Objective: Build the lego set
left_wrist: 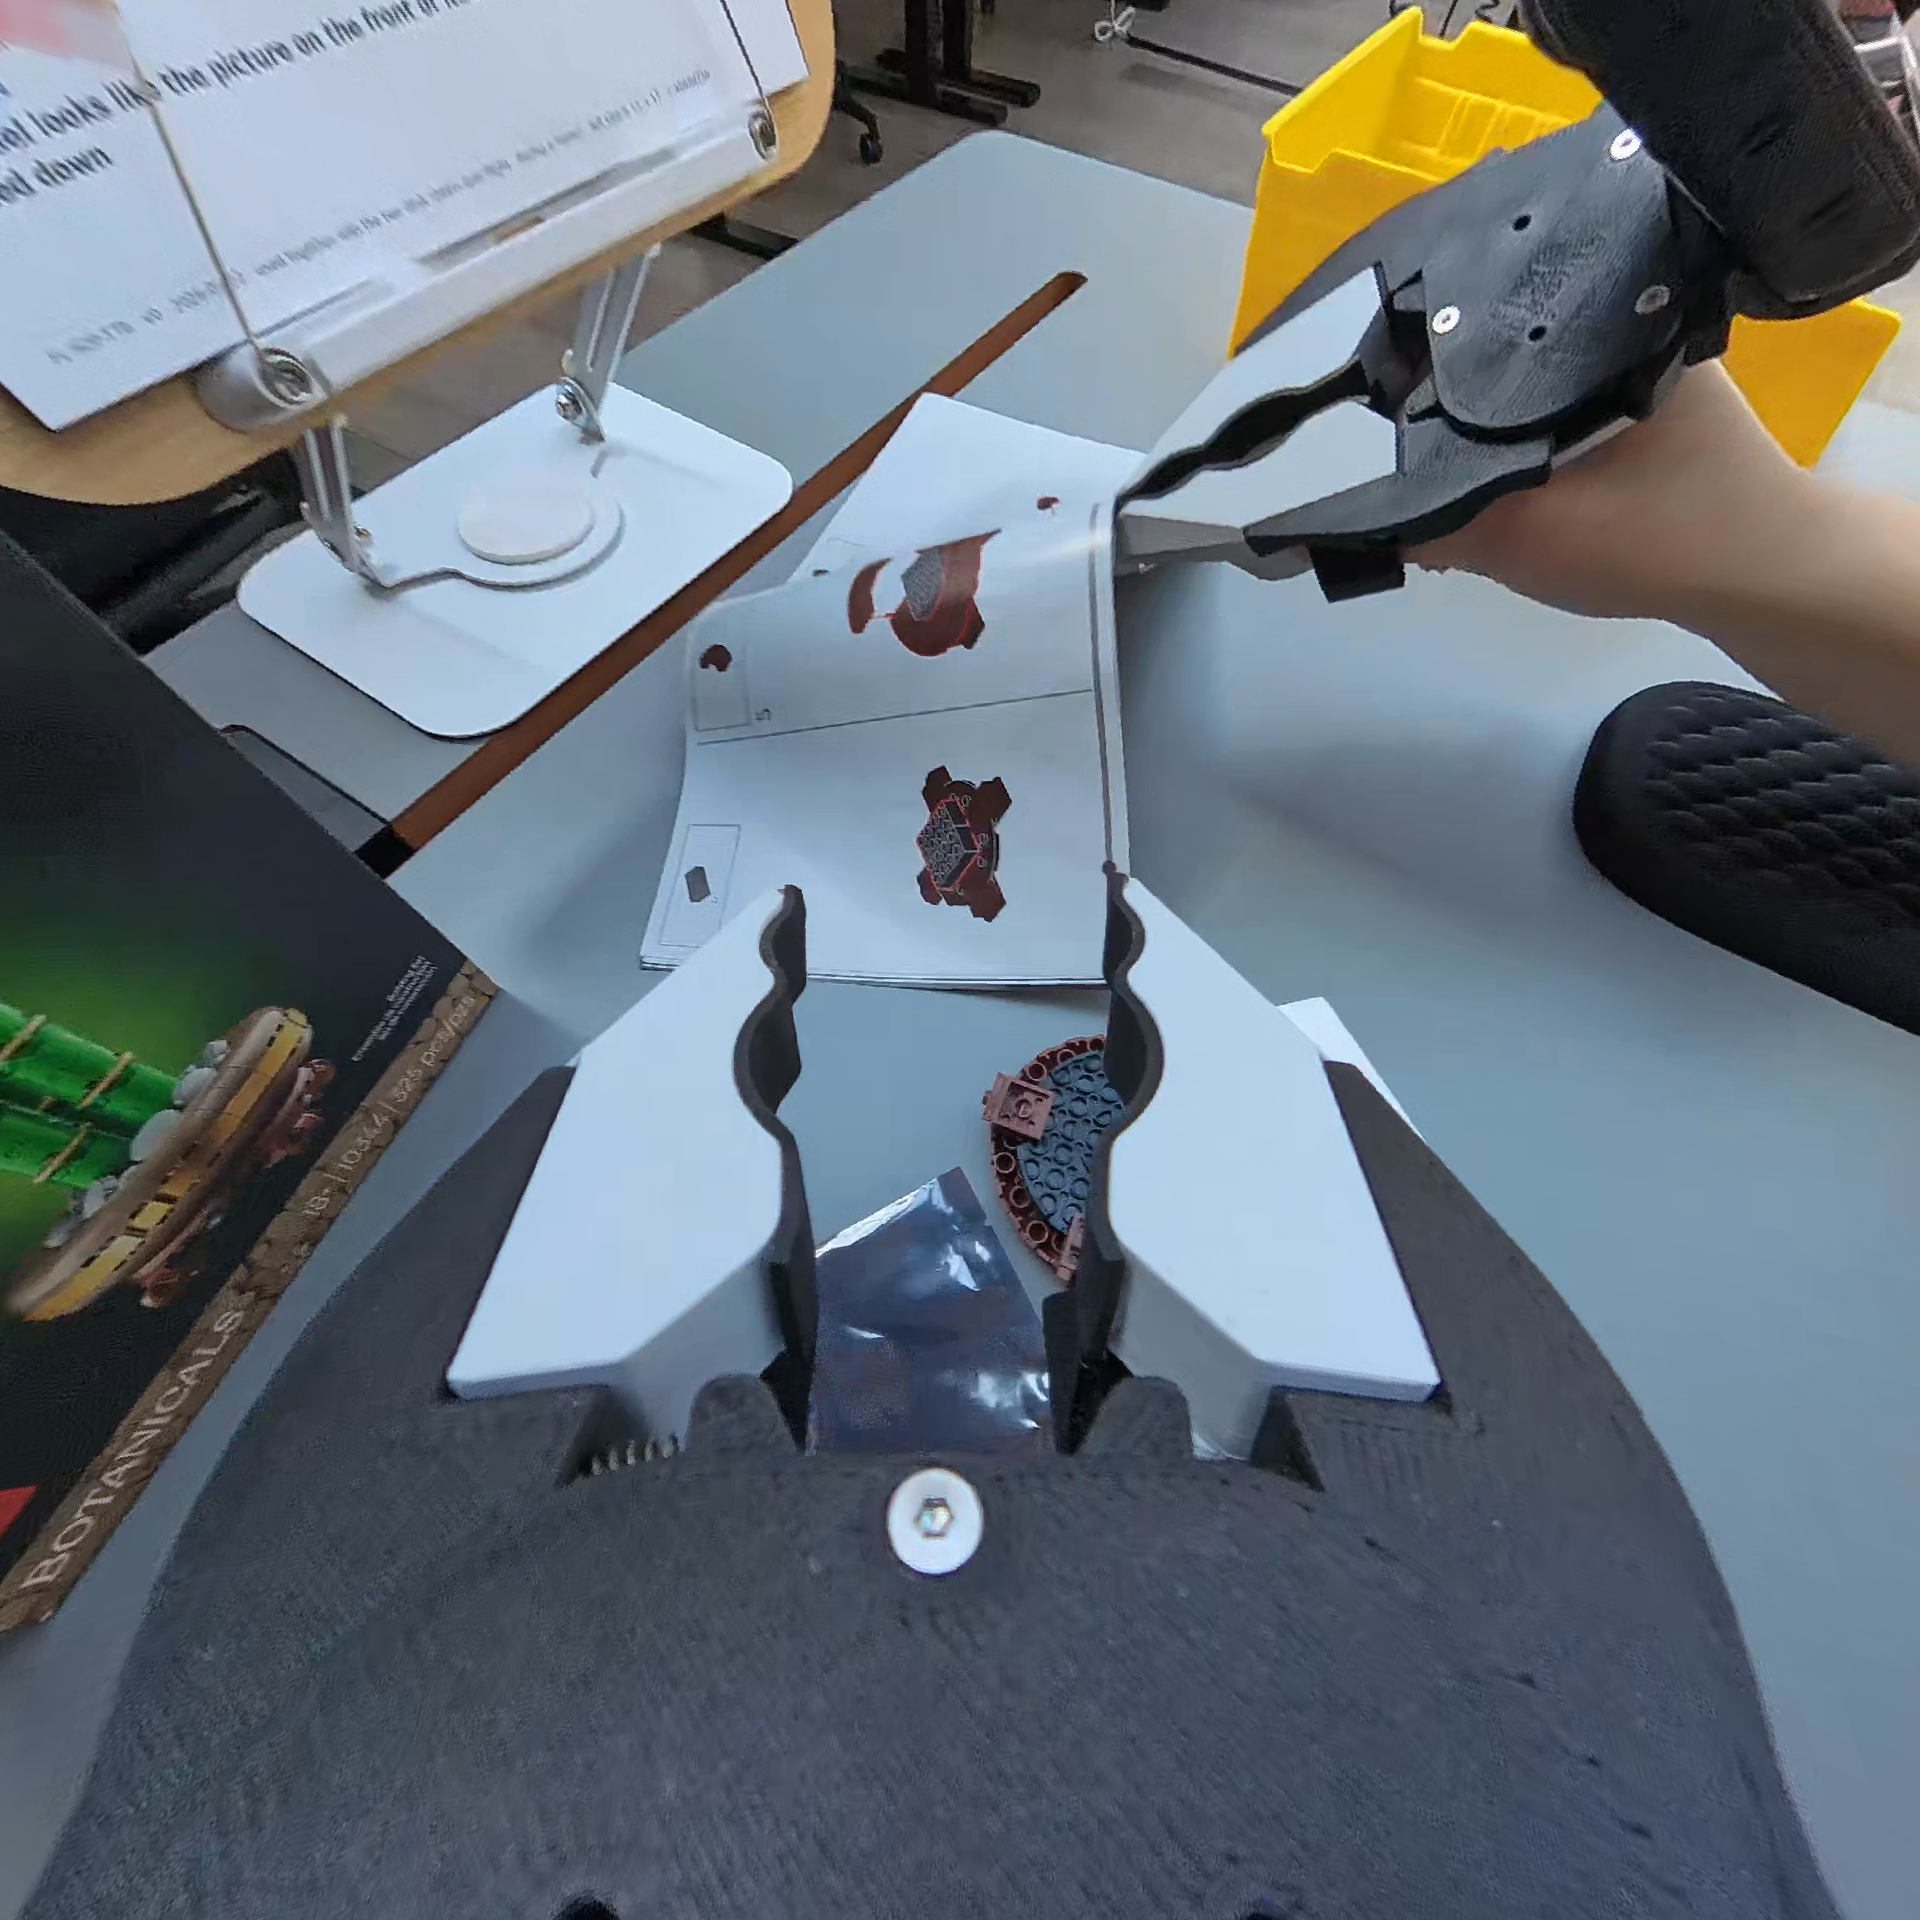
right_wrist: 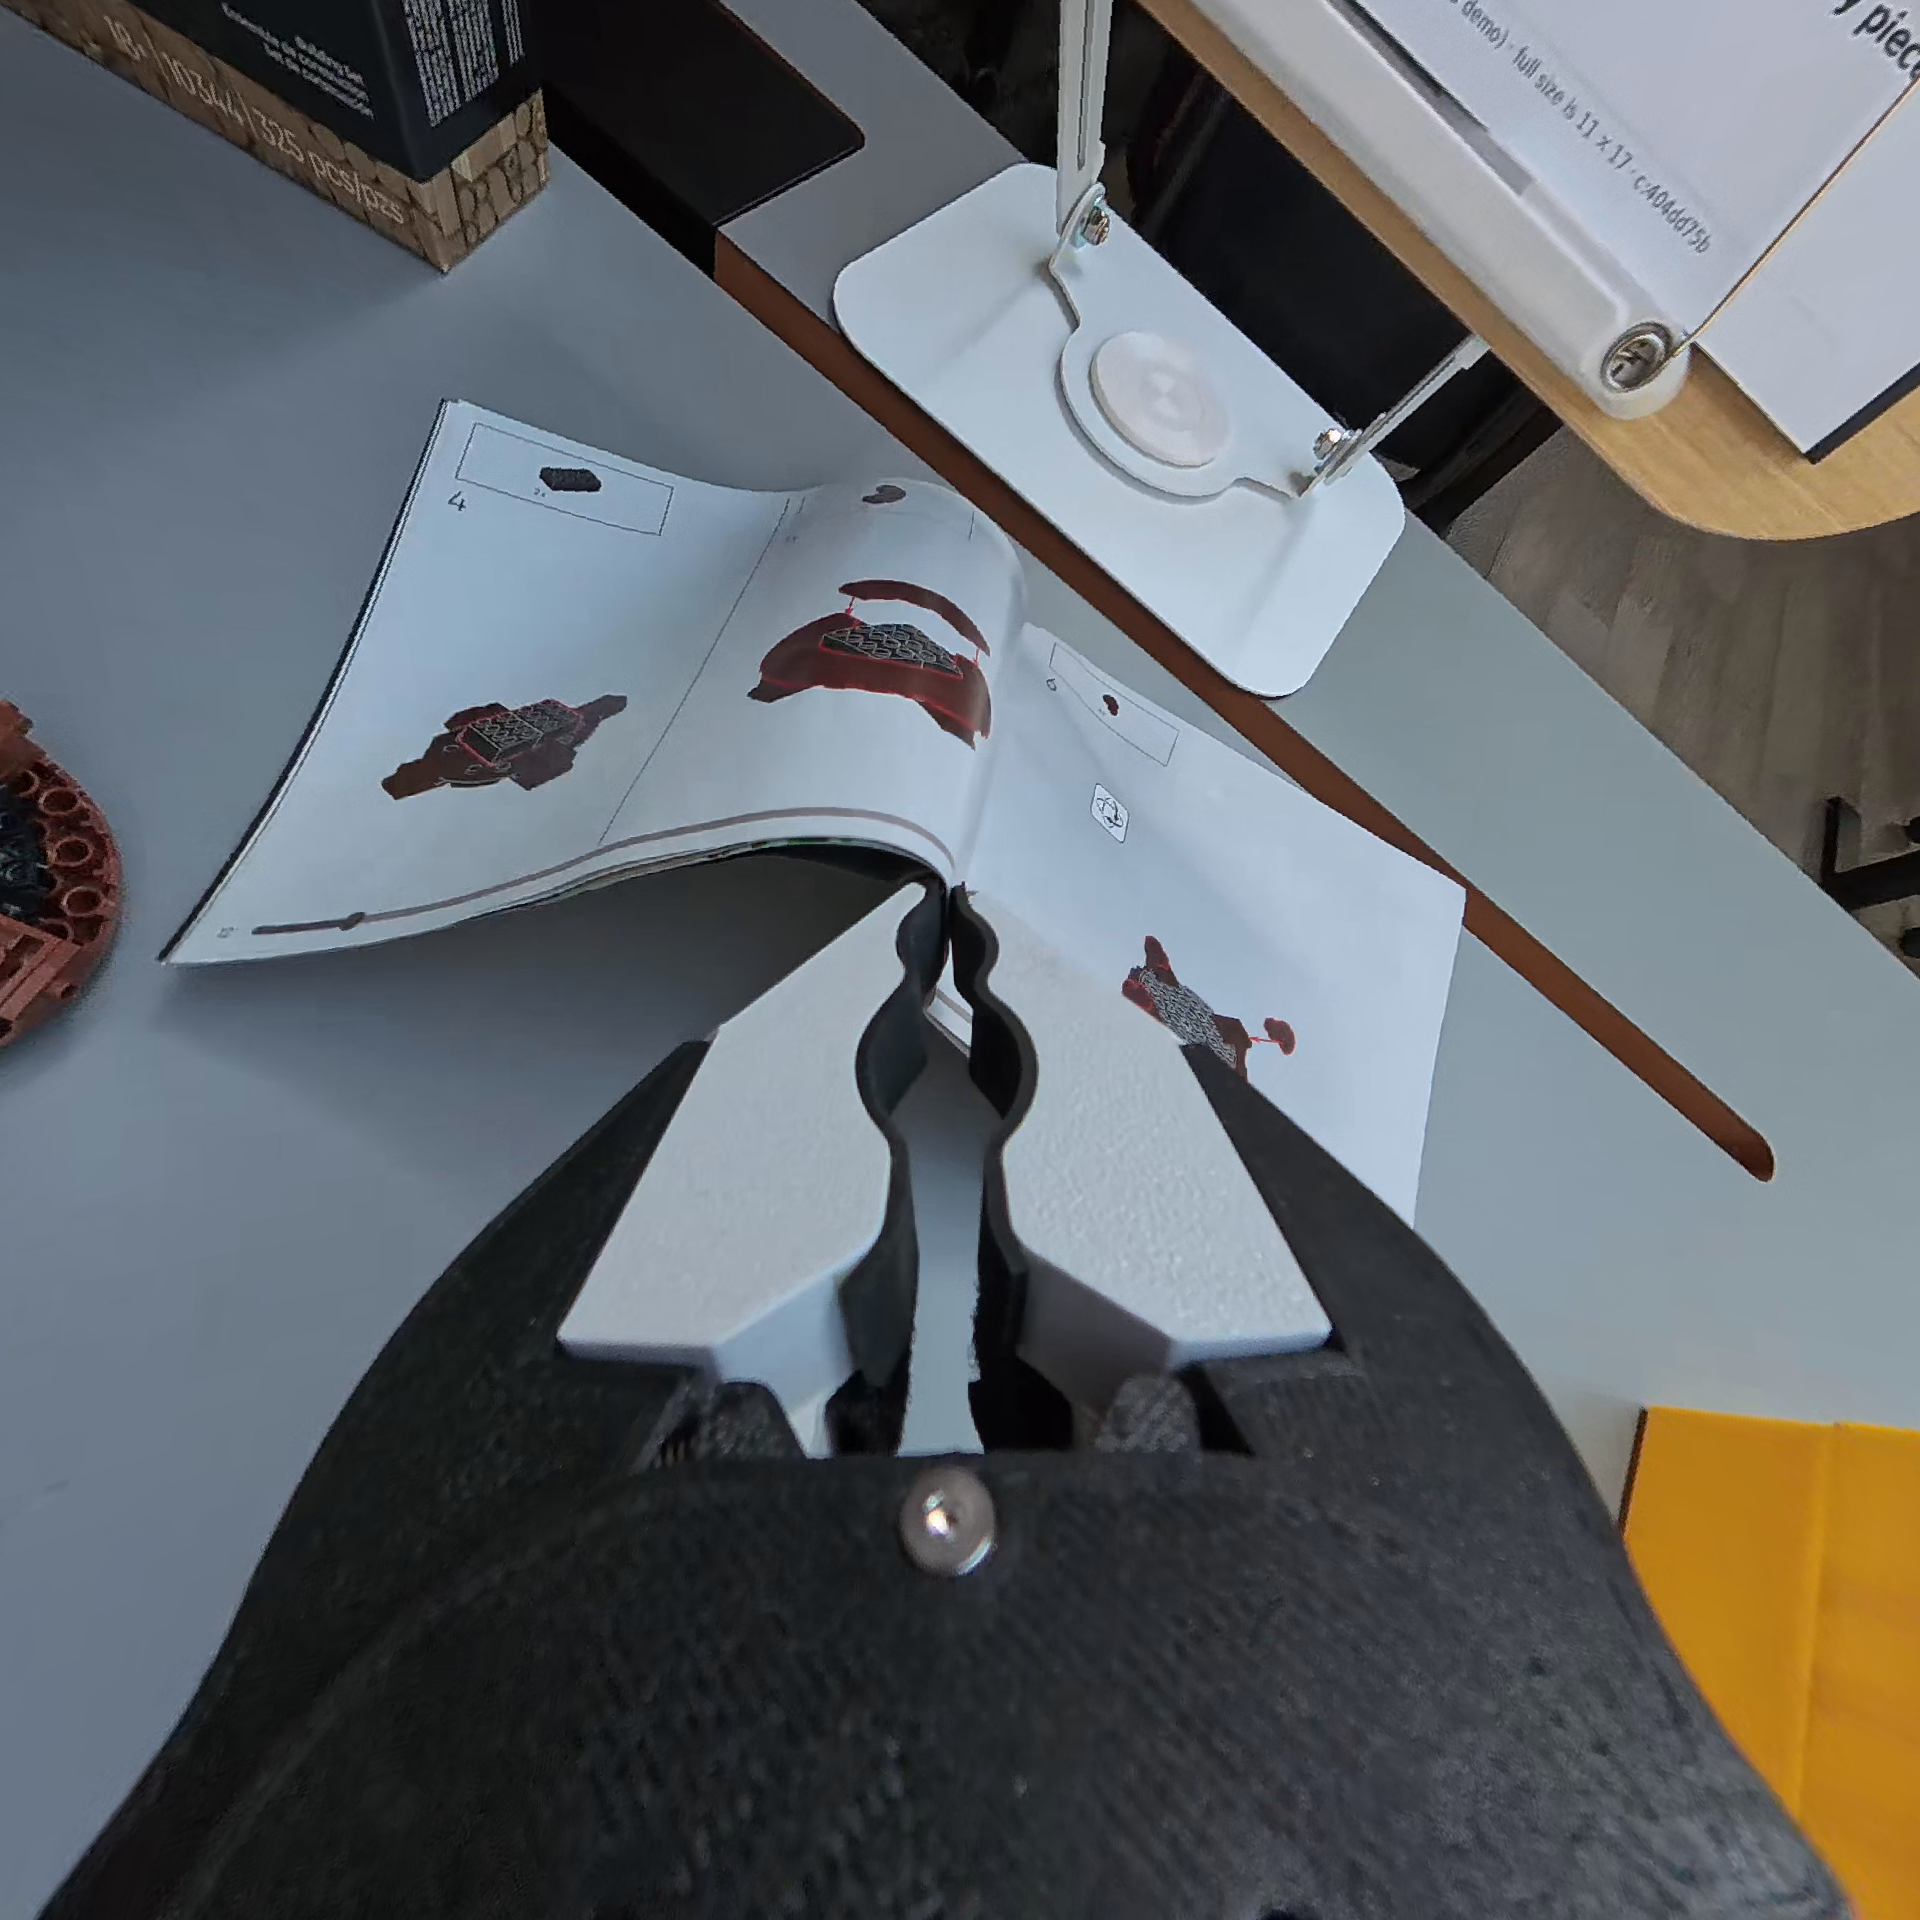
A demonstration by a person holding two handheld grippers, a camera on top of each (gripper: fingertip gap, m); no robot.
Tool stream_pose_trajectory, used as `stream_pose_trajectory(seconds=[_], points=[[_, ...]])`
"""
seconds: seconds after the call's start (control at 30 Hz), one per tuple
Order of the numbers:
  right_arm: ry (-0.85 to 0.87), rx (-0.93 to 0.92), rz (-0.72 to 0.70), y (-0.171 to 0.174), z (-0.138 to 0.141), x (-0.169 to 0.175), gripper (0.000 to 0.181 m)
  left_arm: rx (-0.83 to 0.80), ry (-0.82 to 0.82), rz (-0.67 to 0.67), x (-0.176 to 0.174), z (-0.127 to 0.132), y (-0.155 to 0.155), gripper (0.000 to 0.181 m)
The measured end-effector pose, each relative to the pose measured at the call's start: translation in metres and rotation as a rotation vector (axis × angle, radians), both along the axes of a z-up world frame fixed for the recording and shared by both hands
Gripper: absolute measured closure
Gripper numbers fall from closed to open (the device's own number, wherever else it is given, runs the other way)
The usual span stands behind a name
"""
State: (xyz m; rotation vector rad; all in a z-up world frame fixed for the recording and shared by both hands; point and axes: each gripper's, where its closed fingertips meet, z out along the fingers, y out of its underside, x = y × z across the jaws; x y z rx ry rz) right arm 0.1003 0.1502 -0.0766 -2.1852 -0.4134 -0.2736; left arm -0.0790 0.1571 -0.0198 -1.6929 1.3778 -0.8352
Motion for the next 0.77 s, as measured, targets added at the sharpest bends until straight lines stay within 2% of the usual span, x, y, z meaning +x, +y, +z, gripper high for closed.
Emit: stream_pose_trajectory(seconds=[0.07, 0.17, 0.23, 0.37, 0.5, 0.67, 0.7, 0.77], points=[[-0.033, 0.004, -0.003, -0.005, -0.004, -0.001, 0.181, 0.030, -0.007, 0.022, -0.008, 0.006, 0.007, 0.125], [-0.024, 0.008, -0.022, -0.004, -0.008, -0.005, 0.181, -0.002, 0.055, 0.000, -0.006, -0.001, 0.008, 0.109], [0.014, 0.007, -0.041, 0.001, -0.010, -0.011, 0.181, -0.031, 0.125, -0.040, 0.008, -0.011, 0.004, 0.103], [0.023, 0.010, -0.059, 0.012, -0.008, -0.025, 0.181, -0.005, 0.234, -0.112, 0.053, -0.030, -0.007, 0.101], [0.062, 0.007, -0.065, 0.017, -0.006, -0.033, 0.181, 0.141, 0.319, -0.125, 0.089, -0.050, -0.004, 0.103], [0.130, 0.012, -0.061, 0.020, -0.005, -0.034, 0.181, 0.266, 0.333, -0.103, 0.110, -0.069, 0.005, 0.125], [0.164, 0.015, -0.055, 0.020, -0.005, -0.036, 0.181, 0.298, 0.331, -0.088, 0.111, -0.070, 0.009, 0.132], [0.252, 0.021, -0.045, 0.020, -0.005, -0.038, 0.181, 0.332, 0.314, -0.064, 0.112, -0.070, 0.014, 0.159]])
